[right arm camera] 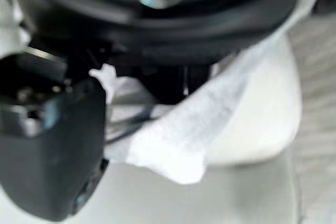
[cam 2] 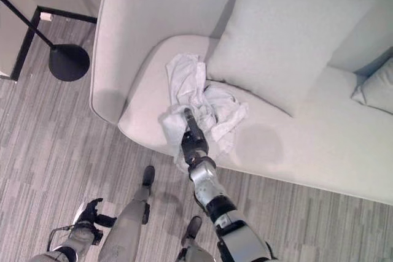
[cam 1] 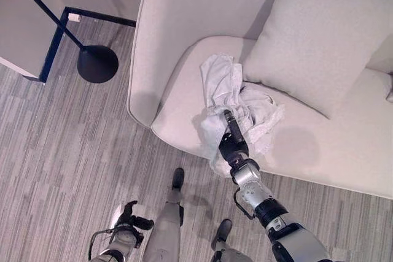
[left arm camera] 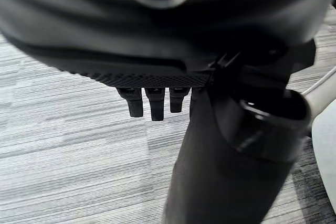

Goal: Hang the clothes on the sofa on the clothes rack.

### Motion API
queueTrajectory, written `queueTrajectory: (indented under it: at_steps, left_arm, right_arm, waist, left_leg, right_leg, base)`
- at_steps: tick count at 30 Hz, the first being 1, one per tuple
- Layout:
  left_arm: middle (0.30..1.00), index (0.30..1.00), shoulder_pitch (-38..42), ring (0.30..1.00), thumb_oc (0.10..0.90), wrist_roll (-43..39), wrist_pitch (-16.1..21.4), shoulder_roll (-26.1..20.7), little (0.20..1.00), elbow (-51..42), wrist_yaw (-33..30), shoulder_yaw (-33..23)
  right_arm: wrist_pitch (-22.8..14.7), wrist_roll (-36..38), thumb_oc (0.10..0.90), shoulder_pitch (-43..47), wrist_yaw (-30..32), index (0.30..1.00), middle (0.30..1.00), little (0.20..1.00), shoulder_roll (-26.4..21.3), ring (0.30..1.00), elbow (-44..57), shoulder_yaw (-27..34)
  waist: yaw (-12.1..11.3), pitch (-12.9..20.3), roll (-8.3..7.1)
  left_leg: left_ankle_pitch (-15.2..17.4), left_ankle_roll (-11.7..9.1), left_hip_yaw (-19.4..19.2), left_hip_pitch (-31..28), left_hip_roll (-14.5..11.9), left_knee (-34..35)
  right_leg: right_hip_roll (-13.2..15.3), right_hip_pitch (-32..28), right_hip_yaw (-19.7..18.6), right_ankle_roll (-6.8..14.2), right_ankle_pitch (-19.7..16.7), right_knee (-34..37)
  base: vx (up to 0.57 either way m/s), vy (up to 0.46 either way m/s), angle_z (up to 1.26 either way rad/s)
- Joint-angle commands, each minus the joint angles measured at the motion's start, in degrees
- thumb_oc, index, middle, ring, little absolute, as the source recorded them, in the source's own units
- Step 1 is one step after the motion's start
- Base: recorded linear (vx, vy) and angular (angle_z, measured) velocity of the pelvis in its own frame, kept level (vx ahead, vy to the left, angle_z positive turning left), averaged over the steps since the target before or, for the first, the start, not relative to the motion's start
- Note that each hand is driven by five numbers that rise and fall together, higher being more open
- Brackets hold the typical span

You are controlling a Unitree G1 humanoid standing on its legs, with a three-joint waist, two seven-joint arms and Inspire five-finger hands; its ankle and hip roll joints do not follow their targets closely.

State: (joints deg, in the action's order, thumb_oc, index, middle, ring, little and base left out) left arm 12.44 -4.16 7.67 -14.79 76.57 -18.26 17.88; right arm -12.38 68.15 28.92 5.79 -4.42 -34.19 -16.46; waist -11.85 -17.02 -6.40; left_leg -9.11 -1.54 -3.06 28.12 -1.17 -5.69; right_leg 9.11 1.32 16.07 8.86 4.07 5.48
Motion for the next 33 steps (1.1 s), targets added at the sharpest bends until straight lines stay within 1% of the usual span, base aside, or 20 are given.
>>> queueTrajectory:
  at_steps: [1,5,7,8,9,12,13,14,16,17,18,19,20,22,23,24,25,26,29,33]
  left_arm:
    - [0.9,0.9,-1.3,0.9,0.8,2.6,-0.6,0.1,0.9,2.6,-1.9,0.3]
    - [0.9,0.9,-2.3,0.9,0.8,3.4,-0.8,0.4,0.9,2.8,-1.7,-0.1]
    - [0.9,0.9,-3.4,0.9,0.8,5.2,-1.5,0.6,0.9,3.3,-1.4,-0.3]
    - [0.9,0.9,-4.2,0.9,0.8,6.3,-1.8,0.7,0.9,3.2,-1.5,-0.8]
    - [0.9,0.9,-4.2,0.9,0.8,6.3,-1.8,0.7,0.9,3.2,-1.5,-0.8]
    - [0.9,0.9,-4.9,0.9,0.8,6.5,-2.0,0.7,0.9,3.2,-1.5,-2.2]
    - [0.9,0.9,-7.0,0.9,0.8,6.0,-1.2,-1.6,0.9,1.4,-0.2,-3.5]
    - [0.9,0.9,-8.9,0.9,0.8,4.1,0.4,-3.3,0.9,-1.3,0.1,-4.8]
    - [0.9,0.9,-8.7,0.9,0.8,2.0,1.7,-3.9,0.9,-4.6,0.0,-4.5]
    - [0.9,0.9,-8.8,0.9,0.8,1.2,2.0,-4.1,0.9,-7.6,-0.2,-4.2]
    - [0.9,0.9,-9.7,0.9,0.8,-0.7,2.4,-4.4,0.9,-16.2,0.0,-3.5]
    - [0.9,0.9,-10.9,0.9,0.8,-1.6,2.7,-4.8,0.9,-22.1,0.4,-3.1]
    - [0.9,0.9,-10.9,0.9,0.8,-1.6,2.6,-4.8,0.9,-22.1,0.4,-3.1]
    - [0.9,0.9,-13.0,0.9,0.8,-4.2,2.8,-5.5,0.9,-33.5,1.5,-2.8]
    - [0.9,0.9,-13.6,0.9,0.8,-6.5,3.0,-5.5,0.9,-38.5,1.5,-3.4]
    - [0.9,0.9,-14.3,0.9,0.8,-8.2,2.9,-5.7,0.9,-46.1,1.8,-4.3]
    - [0.9,0.9,-14.5,0.9,0.8,-8.2,2.9,-5.8,0.9,-48.9,1.9,-4.9]
    - [0.9,0.9,-14.8,0.9,0.8,-6.4,3.0,-5.8,0.9,-54.2,0.5,-5.7]
    - [0.9,0.9,-14.4,0.9,0.8,-4.9,3.4,-5.3,0.9,-58.1,-1.8,-6.7]
    - [0.9,0.9,-11.5,0.9,0.8,-4.2,6.1,-3.6,0.9,-62.1,-5.7,-6.6]
  right_arm:
    - [-7.7,0.7,0.4,2.4,-4.6,0.3,0.3,0.3,-1.1,0.3,8.9,2.5]
    - [-9.7,0.1,0.4,1.6,-4.8,0.3,0.3,0.3,-2.1,0.3,15.6,3.4]
    - [-10.7,-0.8,0.4,0.2,-5.3,0.3,0.3,0.3,-3.7,0.3,21.9,3.6]
    - [-11.2,-1.9,0.4,-0.9,-5.6,0.3,0.3,0.3,-5.6,0.3,26.4,3.5]
    - [-11.2,-1.9,0.4,-0.9,-5.6,0.3,0.3,0.3,-5.6,0.3,26.4,3.5]
    - [-11.0,-3.0,0.4,-2.4,-6.1,0.3,0.3,0.3,-8.0,0.3,30.6,3.5]
    - [-10.5,-3.2,0.4,-3.3,-6.4,0.3,0.3,0.3,-10.2,0.3,31.7,4.9]
    - [-10.5,-3.5,0.4,-2.4,-6.3,0.3,0.3,0.3,-11.7,0.3,32.5,6.0]
    - [-11.3,-3.2,0.4,-1.2,-6.3,0.3,0.3,0.3,-12.3,0.3,33.3,5.7]
    - [-11.3,-3.3,0.4,-0.7,-6.1,0.3,0.3,0.3,-12.9,0.3,34.1,5.5]
    - [-10.9,-4.4,0.4,0.6,-4.9,0.3,0.3,0.3,-13.9,0.3,35.0,5.1]
    - [-10.5,-4.9,0.4,1.0,-4.5,0.3,0.3,0.3,-14.4,0.3,35.4,5.1]
    - [-10.5,-4.9,0.4,1.0,-4.5,0.3,0.3,0.3,-14.5,0.3,35.5,5.1]
    - [-9.4,-6.0,0.4,1.6,-3.3,0.3,0.3,0.3,-15.0,0.3,36.5,5.0]
    - [-9.0,-6.7,0.4,1.8,-2.4,0.3,0.3,0.3,-14.8,0.3,36.9,4.9]
    - [-8.2,-7.7,0.4,2.0,-1.0,0.3,0.3,0.3,-14.9,0.3,38.3,4.6]
    - [-7.7,-8.6,0.4,2.0,-0.6,0.3,0.3,0.3,-15.1,0.3,39.1,4.6]
    - [-7.5,-9.9,0.4,1.6,0.0,0.3,0.3,0.3,-15.5,0.3,40.8,4.8]
    - [-7.8,-10.5,0.4,1.1,0.7,0.3,0.3,0.3,-15.3,0.3,42.4,5.0]
    - [-8.6,-11.9,0.4,1.7,1.7,0.3,0.3,0.3,-15.3,0.3,44.3,4.0]
  waist:
    - [-0.2,1.2,1.08]
    - [0.0,2.8,1.03]
    - [0.4,4.5,0.81]
    - [0.7,5.9,0.63]
    - [0.7,5.9,0.64]
    - [1.4,8.1,0.52]
    - [0.8,8.8,0.96]
    - [0.4,9.8,1.98]
    - [0.4,11.0,2.59]
    - [0.5,11.6,2.84]
    - [0.6,12.8,3.22]
    - [0.6,13.4,3.42]
    - [0.7,13.6,3.47]
    - [0.8,14.5,3.7]
    - [0.9,15.0,3.52]
    - [1.2,15.8,3.39]
    - [1.4,16.2,3.11]
    - [1.7,17.3,2.76]
    - [1.9,18.1,2.19]
    - [2.6,19.6,1.22]
  left_leg:
    - [9.6,1.0,-1.0,-2.8,1.5,-1.9]
    - [9.5,1.1,-0.8,-4.9,1.8,-1.1]
    - [9.5,1.3,-0.9,-7.0,1.7,-0.4]
    - [9.4,1.3,-1.0,-8.6,1.5,0.4]
    - [9.4,1.3,-1.0,-8.7,1.5,0.4]
    - [9.0,1.3,-1.3,-10.9,1.3,1.7]
    - [9.0,1.3,-1.2,-11.6,1.5,1.9]
    - [8.5,1.3,-1.1,-13.0,1.6,2.8]
    - [7.9,1.2,-1.2,-14.7,1.6,4.0]
    - [7.5,1.2,-1.2,-15.5,1.6,4.8]
    - [6.7,1.2,-1.3,-16.7,1.6,6.1]
    - [6.3,1.2,-1.3,-17.4,1.6,6.9]
    - [6.2,1.2,-1.3,-17.2,1.5,6.9]
    - [5.2,1.1,-1.4,-18.5,1.6,8.5]
    - [4.9,1.0,-1.5,-19.3,1.6,9.3]
    - [4.6,0.8,-1.6,-19.9,1.6,9.9]
    - [4.8,0.8,-1.5,-20.4,1.7,9.9]
    - [4.7,0.7,-1.5,-20.9,1.5,10.1]
    - [4.9,0.6,-1.6,-21.6,1.4,10.2]
    - [4.9,0.3,-1.9,-22.6,1.0,10.3]
  right_leg:
    - [-0.7,3.4,-4.6,-2.7,0.8,-5.3]
    - [-0.7,1.7,-4.5,-2.7,1.2,-5.1]
    - [-0.6,-0.2,-4.3,-2.6,1.5,-4.9]
    - [-0.5,-1.3,-4.3,-2.5,1.6,-4.9]
    - [-0.5,-1.3,-4.3,-2.5,1.6,-4.9]
    - [-0.5,-2.6,-4.0,-2.4,1.5,-4.8]
    - [-0.4,-3.2,-3.7,-2.2,1.7,-4.8]
    - [-0.3,-4.0,-3.2,-2.1,1.7,-4.9]
    - [-0.3,-4.9,-2.8,-2.0,1.7,-5.0]
    - [-0.3,-5.3,-2.7,-1.9,1.6,-5.0]
    - [-0.3,-5.7,-2.6,-1.8,1.6,-5.1]
    - [-0.4,-6.1,-2.5,-1.8,1.6,-5.1]
    - [-0.5,-6.0,-2.5,-1.8,1.4,-5.0]
    - [-0.6,-6.5,-2.3,-1.8,1.4,-4.9]
    - [-0.6,-7.2,-2.2,-1.7,1.7,-4.9]
    - [-0.8,-7.7,-2.0,-1.8,1.6,-4.7]
    - [-0.8,-8.2,-2.0,-1.8,1.8,-4.8]
    - [-1.0,-8.6,-1.9,-1.9,1.7,-4.6]
    - [-1.1,-9.3,-2.2,-2.0,1.9,-4.4]
    - [-1.3,-10.0,-2.9,-2.3,2.3,-4.5]
  base:
    - [0.0,0.0,0.0]
    - [0.02,-0.015,0.04]
    - [0.07,-0.03,0.05]
    - [0.04,-0.012,0.08]
    - [0.03,-0.024,0.06]
    - [0.0,0.0,0.0]
    - [-0.02,0.021,-0.04]
    - [-0.02,0.036,-0.01]
    - [-0.03,0.039,0.05]
    - [-0.04,0.035,0.02]
    - [-0.04,0.028,-0.02]
    - [-0.04,0.02,-0.01]
    - [-0.04,0.006,0.0]
    - [-0.02,0.003,0.01]
    - [-0.03,-0.012,0.0]
    - [0.0,0.0,0.0]
    - [-0.01,-0.04,0.01]
    - [0.03,-0.044,0.01]
    - [0.0,-0.022,-0.02]
    - [-0.02,-0.029,-0.04]
